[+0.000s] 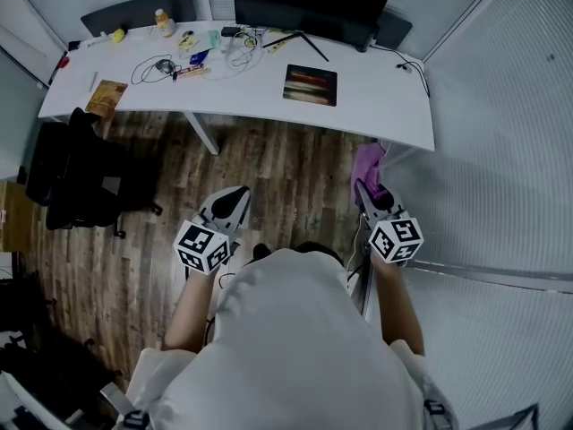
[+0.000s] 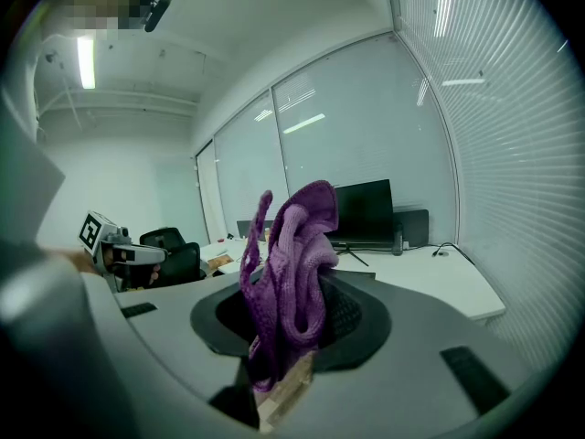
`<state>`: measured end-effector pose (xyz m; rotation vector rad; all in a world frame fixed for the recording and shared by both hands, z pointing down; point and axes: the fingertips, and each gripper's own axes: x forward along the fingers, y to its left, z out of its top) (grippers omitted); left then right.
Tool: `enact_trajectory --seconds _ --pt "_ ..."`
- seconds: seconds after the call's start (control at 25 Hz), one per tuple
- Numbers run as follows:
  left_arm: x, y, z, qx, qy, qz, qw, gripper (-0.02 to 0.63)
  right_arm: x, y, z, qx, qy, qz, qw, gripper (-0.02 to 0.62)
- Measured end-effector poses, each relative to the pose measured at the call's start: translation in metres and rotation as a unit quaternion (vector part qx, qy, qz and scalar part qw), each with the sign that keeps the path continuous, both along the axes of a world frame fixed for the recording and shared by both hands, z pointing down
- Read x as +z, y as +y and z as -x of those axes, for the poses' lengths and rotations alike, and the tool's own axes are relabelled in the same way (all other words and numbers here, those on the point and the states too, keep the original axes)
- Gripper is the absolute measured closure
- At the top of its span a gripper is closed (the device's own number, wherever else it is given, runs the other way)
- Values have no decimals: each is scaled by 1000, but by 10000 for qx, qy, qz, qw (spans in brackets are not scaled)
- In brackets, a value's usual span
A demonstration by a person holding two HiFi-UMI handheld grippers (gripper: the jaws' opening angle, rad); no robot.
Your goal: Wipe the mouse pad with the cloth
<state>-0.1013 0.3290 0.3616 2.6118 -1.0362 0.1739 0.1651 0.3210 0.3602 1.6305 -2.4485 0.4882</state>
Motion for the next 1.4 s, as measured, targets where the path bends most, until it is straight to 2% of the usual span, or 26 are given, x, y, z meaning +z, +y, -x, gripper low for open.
enact_trajectory --seconds 0.36,0.68,1.4 --pt "9 -15 27 -25 22 96 9999 586 12 -10 26 -10 24 181 9998 456" --pt "19 -53 29 -189 -15 224 9996 586 21 -58 29 -185 -11 295 9994 456" --pt "29 -171 -34 -603 -209 393 9972 586 43 -211 -12 -876 -188 527 9946 456"
